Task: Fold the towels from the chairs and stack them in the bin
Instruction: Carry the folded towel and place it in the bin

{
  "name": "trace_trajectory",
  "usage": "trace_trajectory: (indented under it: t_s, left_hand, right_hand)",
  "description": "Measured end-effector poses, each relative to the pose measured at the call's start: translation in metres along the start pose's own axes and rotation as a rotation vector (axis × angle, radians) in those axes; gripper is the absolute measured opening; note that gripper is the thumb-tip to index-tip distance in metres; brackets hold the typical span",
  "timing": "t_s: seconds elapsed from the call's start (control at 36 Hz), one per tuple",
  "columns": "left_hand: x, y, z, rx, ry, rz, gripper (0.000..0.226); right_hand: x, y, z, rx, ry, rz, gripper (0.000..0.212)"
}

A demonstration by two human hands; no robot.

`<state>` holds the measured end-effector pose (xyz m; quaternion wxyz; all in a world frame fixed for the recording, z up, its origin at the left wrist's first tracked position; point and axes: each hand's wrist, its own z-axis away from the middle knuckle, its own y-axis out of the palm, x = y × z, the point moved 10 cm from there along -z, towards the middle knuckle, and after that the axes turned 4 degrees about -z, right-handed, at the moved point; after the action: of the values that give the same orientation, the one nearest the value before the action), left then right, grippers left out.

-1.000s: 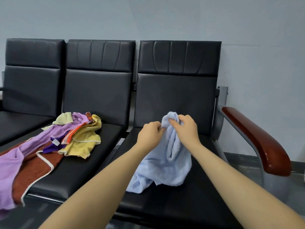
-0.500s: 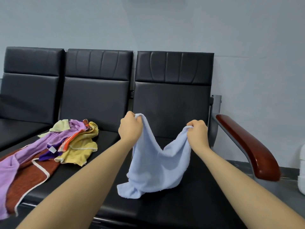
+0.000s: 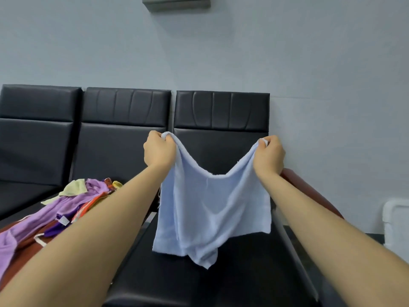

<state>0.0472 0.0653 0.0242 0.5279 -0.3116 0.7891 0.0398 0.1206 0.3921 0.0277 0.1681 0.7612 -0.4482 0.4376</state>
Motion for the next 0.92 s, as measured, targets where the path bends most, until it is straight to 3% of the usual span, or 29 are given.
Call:
trace_trajectory:
  t_s: [0.31,0.47,0.64,0.75,0.83,0.92]
  left_hand:
    - [-0.040,-0.026,0.000,-0.054,0.006,0.112,0.024]
    - [-0.046,-0.022,0.006,-0.063,0.109,-0.053,0.031]
    - [-0.034,-0.012,0.006,-0.005,0.111,-0.251,0.034]
    - [-0.022,0.002,0.006,0.090,0.113,-0.378,0.029]
    - [-0.019,0.009,0.007,0.126,0.137,-0.415,0.011]
    - [-0.018,0.011,0.007,0.125,0.159,-0.458,0.013]
  right_hand:
    - [0.041,-0.023,-0.019,-0.016,-0.039,0.040,0.025]
    - [0.035,-0.012,-0.017,0.109,0.016,0.168,0.022]
    - [0.003,0.002,-0.014,0.248,0.152,0.146,0.042]
    - [-0.002,-0.003,-0.013,0.241,0.077,0.191,0.025]
    - [0.001,-0.007,-0.014,0.209,0.023,0.179,0.029]
    - [0.003,-0.014,-0.017,0.130,0.017,0.158,0.033]
